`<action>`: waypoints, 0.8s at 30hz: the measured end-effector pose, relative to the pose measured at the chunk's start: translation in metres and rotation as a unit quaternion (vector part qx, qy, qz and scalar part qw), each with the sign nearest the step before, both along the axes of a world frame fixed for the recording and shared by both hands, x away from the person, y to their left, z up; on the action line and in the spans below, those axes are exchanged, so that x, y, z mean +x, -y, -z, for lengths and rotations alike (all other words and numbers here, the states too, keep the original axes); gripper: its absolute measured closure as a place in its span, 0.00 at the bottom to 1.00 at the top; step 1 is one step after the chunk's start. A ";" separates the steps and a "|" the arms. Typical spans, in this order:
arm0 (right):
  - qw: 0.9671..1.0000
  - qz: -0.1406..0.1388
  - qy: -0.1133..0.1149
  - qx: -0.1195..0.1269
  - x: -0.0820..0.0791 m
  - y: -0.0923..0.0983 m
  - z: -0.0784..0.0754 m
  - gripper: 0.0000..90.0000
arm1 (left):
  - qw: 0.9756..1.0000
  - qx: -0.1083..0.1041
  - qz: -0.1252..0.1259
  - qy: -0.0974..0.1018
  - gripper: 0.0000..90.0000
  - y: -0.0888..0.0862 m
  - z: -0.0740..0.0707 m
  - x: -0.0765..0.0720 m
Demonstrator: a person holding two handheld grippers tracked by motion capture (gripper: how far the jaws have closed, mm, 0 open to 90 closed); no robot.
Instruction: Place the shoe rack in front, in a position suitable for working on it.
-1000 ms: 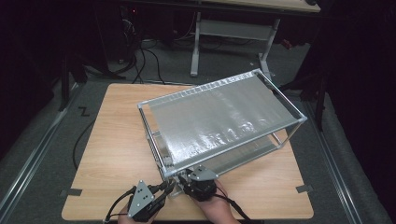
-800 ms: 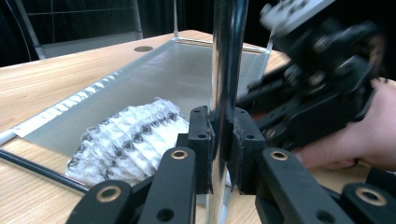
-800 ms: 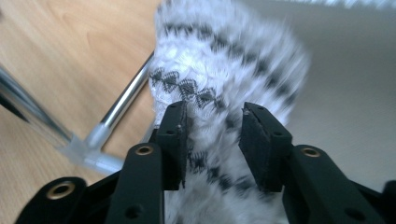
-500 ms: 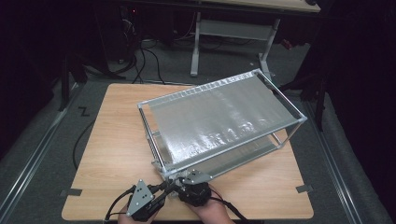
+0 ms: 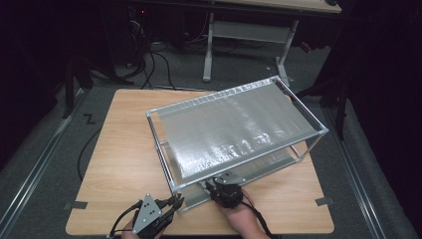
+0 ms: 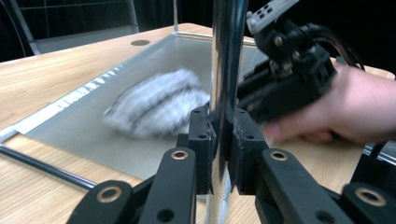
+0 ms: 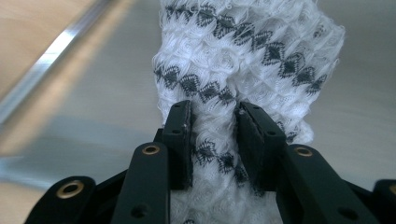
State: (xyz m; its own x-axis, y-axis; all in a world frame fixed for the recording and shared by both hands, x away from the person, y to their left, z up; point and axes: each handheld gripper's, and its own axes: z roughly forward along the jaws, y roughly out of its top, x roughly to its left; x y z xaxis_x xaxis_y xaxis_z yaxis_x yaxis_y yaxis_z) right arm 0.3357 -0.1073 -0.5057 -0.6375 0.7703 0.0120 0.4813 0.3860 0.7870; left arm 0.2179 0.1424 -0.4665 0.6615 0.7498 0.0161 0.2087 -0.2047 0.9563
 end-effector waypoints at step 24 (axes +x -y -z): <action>0.982 0.180 0.029 -0.040 0.055 0.158 -0.003 0.71 | 1.000 0.001 -0.002 0.008 0.90 -0.011 0.002 -0.011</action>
State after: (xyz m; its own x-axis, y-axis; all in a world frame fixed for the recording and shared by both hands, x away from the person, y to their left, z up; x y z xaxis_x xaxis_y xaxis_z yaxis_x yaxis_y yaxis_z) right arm 0.3904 -0.2651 -0.5023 -0.3220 0.9427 -0.0868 0.5533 0.2618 0.7908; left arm 0.2069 0.1531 -0.4680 0.6577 0.7527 0.0288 0.1942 -0.2064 0.9590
